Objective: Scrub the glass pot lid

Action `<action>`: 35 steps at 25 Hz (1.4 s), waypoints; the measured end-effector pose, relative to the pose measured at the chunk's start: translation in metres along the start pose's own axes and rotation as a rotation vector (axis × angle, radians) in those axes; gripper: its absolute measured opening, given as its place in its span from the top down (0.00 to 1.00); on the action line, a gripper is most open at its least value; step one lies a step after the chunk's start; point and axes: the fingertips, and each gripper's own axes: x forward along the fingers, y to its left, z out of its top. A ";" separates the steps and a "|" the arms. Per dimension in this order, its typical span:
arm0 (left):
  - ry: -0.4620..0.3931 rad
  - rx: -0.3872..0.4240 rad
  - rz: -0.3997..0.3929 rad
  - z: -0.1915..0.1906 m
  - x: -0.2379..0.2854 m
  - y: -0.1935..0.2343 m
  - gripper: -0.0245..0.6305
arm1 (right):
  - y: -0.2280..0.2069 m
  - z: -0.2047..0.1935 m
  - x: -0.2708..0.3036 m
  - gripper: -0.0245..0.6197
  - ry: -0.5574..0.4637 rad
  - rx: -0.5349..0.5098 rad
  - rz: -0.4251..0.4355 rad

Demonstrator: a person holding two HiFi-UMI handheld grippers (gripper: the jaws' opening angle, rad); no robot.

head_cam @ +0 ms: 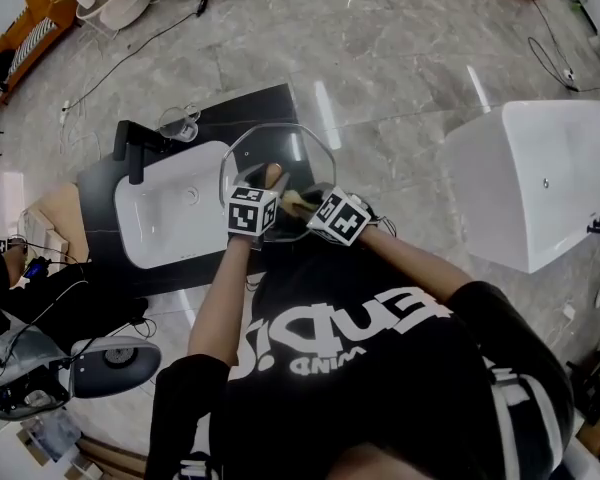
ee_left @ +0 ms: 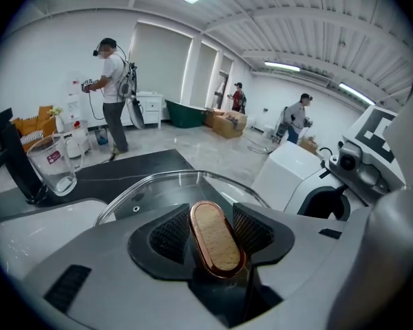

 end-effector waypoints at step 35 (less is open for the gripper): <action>0.000 -0.040 -0.022 -0.001 0.004 0.000 0.66 | -0.027 -0.012 0.002 0.89 0.066 -0.101 0.022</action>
